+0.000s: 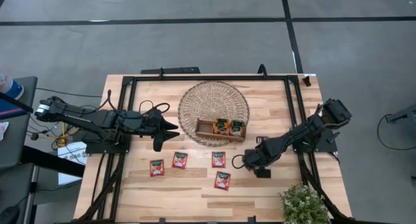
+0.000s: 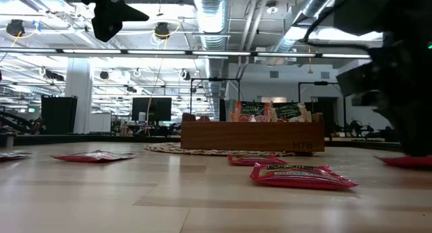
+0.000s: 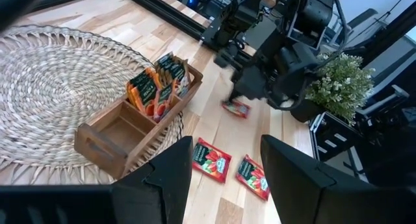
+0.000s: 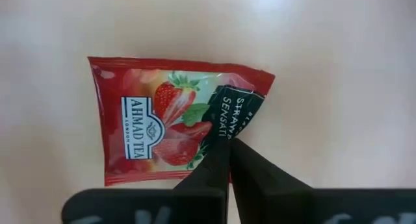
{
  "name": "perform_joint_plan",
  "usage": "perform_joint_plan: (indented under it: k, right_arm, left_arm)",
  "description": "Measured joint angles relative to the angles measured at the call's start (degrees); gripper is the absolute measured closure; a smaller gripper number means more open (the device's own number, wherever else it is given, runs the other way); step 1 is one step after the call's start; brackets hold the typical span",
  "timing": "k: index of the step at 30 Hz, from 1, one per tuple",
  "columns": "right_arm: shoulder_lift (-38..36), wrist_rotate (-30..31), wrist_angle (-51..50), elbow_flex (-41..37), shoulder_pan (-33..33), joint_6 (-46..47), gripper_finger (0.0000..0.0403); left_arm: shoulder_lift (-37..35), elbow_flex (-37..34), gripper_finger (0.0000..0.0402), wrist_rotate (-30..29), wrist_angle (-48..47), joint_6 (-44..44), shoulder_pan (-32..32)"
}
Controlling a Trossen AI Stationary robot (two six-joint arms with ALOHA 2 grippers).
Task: Pick & Place Tea
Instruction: Put the red tea bag into the left section of the wooden organizer
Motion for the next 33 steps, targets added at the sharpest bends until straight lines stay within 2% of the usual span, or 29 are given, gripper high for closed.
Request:
perform_joint_plan:
  k: [6, 13, 19, 23, 28, 33]
  right_arm:
    - [-0.4, 9.6, -11.8, 8.0, 2.3, -2.4, 0.0403]
    - [-0.4, 24.8, -21.7, 23.8, 4.8, -9.0, 0.0403]
    - [-0.4, 36.5, -21.1, 36.8, 1.0, -24.3, 0.0403]
    - [1.9, 42.3, -19.7, 44.5, -4.0, -34.3, 0.0403]
    - [7.1, 44.2, -18.0, 53.5, -8.8, -42.9, 0.0403]
    - [13.2, 43.8, -17.2, 61.1, -10.1, -48.6, 0.0403]
  left_arm:
    - [0.0, 0.0, 0.0227, 0.0, 1.7, -0.9, 0.0]
    - [0.0, 0.0, 0.0227, -0.4, 11.2, -5.1, 0.1]
    - [2.4, 0.0, 0.0227, -1.1, 20.3, -6.8, 0.1]
    - [4.4, 0.0, 0.0227, -1.1, 21.3, -11.1, 0.1]
    - [6.0, 2.6, 0.0227, -1.1, 20.7, -14.5, 0.1]
    - [7.3, 8.0, 0.0227, -2.4, 15.1, -14.6, 0.7]
